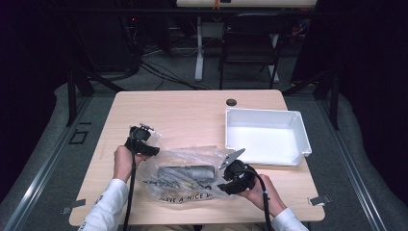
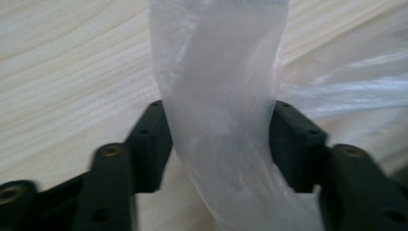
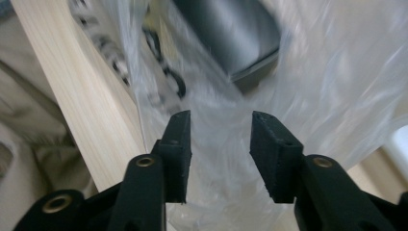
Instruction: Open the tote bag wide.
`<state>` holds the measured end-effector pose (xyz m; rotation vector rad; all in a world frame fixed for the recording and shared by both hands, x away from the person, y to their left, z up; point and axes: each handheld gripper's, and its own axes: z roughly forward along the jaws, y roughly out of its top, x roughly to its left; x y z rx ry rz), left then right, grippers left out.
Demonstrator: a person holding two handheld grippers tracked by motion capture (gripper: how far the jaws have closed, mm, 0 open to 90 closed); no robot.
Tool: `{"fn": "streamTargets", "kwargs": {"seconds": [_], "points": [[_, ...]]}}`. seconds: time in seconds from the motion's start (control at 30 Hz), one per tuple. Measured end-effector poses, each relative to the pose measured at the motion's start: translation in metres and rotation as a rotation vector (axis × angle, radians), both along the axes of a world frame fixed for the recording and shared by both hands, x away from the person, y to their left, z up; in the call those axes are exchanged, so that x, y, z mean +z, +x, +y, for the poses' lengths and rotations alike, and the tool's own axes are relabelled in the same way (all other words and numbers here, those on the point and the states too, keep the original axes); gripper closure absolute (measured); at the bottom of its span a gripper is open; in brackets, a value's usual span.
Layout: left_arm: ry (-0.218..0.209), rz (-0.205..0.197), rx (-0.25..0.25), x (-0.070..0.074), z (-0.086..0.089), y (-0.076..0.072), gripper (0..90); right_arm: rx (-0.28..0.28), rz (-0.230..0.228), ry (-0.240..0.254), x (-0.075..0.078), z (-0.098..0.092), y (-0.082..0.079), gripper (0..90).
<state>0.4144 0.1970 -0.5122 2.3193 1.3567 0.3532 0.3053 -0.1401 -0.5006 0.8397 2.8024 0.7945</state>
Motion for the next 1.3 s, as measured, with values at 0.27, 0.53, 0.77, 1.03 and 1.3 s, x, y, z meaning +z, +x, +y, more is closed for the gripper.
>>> {"fn": "streamTargets", "kwargs": {"seconds": [0.27, 0.53, 0.77, 1.03, 1.3], "points": [[-0.039, 0.012, -0.040, 0.020, 0.010, -0.028, 37.3, -0.144, -0.101, 0.008, 0.002, -0.005, 0.018, 63.6], [0.017, 0.118, -0.047, -0.022, 0.009, -0.018, 70.5, -0.247, -0.068, -0.082, -0.028, 0.000, 0.042, 86.5], [0.147, 0.099, -0.058, -0.034, 0.000, -0.015, 87.3, -0.271, -0.057, -0.164, -0.041, 0.000, 0.050, 90.0], [0.173, 0.130, -0.070, -0.033, 0.004, -0.016, 77.5, -0.252, -0.018, -0.241, -0.044, -0.003, 0.048, 88.1], [0.057, 0.064, -0.050, 0.010, 0.016, -0.033, 37.7, -0.229, -0.050, -0.120, -0.016, -0.010, 0.036, 65.5]]}}
